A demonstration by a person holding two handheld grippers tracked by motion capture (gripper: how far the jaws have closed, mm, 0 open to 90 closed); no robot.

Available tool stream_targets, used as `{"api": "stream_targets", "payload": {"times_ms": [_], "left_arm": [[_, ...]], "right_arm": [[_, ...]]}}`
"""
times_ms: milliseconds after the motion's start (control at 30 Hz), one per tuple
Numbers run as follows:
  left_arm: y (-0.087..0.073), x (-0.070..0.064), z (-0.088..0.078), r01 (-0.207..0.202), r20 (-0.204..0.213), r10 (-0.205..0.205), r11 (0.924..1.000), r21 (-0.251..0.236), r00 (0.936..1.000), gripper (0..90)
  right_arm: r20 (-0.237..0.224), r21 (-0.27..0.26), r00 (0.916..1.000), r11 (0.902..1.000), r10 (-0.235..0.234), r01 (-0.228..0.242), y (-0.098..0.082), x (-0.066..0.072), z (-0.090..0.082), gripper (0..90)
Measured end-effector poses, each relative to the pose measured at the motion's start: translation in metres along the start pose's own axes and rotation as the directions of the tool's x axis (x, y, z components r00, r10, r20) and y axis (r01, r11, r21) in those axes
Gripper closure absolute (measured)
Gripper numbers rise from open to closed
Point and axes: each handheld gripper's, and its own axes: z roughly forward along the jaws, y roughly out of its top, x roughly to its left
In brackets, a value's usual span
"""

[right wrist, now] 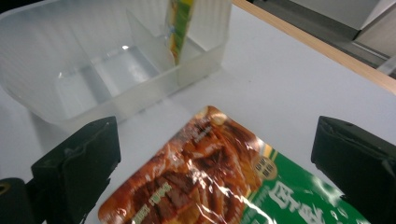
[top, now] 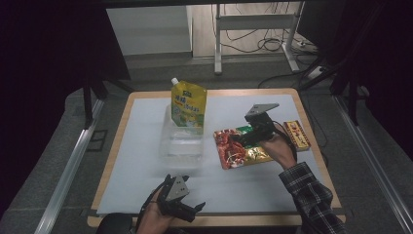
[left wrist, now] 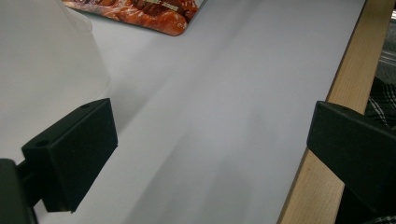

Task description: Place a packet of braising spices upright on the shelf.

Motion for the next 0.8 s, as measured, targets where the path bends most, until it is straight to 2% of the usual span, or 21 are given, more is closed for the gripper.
{"api": "stream_targets", "payload": {"times_ms": [400, 533, 800], "left_arm": [[0.0, -0.001, 0.0, -0.005, 0.0, 0.005, 1.0, -0.006, 1.0, 1.6], [0.0, -0.001, 0.0, -0.008, -0.002, 0.008, 0.9999, -0.009, 1.0, 1.5], [0.0, -0.001, 0.0, -0.022, -0.017, 0.022, 0.9997, -0.006, 0.9996, 1.5]], "right_arm": [[0.065, 0.035, 0.9964, 0.9978, 0.055, -0.057, -0.034, -0.013, -0.015, 1.3], [0.085, 0.028, 0.9937, 0.9967, 0.074, -0.076, -0.042, -0.016, -0.018, 1.3], [0.131, 0.045, 0.9888, 0.9959, 0.071, -0.078, -0.057, -0.021, -0.022, 1.2]]}}
